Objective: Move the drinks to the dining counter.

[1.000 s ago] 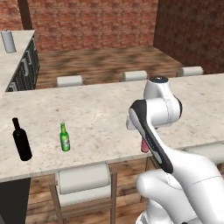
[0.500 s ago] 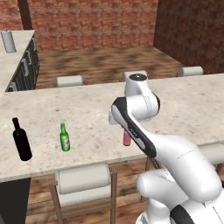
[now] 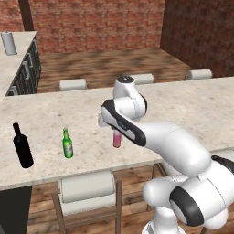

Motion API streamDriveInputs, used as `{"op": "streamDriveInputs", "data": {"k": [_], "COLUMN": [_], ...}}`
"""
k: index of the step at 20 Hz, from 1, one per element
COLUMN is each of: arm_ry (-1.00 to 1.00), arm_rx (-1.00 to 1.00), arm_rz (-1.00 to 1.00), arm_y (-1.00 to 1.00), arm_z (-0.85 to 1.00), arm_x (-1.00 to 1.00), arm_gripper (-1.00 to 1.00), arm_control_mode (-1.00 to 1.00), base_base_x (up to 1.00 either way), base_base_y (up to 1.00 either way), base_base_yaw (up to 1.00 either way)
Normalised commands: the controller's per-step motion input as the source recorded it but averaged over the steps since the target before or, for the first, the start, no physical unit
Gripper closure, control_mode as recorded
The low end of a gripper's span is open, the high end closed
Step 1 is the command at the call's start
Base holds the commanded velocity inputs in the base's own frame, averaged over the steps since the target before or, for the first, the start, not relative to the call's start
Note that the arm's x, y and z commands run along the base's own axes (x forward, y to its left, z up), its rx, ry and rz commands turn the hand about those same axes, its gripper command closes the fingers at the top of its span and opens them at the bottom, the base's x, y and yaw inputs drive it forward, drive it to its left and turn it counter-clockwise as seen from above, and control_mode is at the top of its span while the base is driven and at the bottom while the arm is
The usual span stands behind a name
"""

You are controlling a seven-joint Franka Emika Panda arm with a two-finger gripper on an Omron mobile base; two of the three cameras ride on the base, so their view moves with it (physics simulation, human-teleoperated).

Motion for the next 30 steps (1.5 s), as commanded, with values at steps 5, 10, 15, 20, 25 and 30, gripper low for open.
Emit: {"op": "streamDriveInputs", "data": {"k": [5,10,15,20,25,30], "arm_ry": [0.0,0.0,0.0,0.0,0.0,0.0], "arm_rx": [0.0,0.0,0.0,0.0,0.0,0.0], "arm_rz": [0.04,0.03,0.0,0.0,0.0,0.0], "arm_y": [0.43,0.27,0.2,0.15,0.11,0.11], "arm_z": [-0.23,-0.25,-0.22,-0.24,-0.23,-0.29], "arm_x": [0.42,0.31,0.22,0.16,0.12,0.15], "arm_gripper": [1.0,1.0,1.0,1.0,1.0,1.0], "arm_control_mode": [-1.0,-1.0,-1.0,-1.0,-1.0,-1.0], "base_base_x": [0.0,0.0,0.0,0.0,0.0,0.0], "base_base_y": [0.0,0.0,0.0,0.0,0.0,0.0], "base_base_yaw": [0.0,0.0,0.0,0.0,0.0,0.0]}}
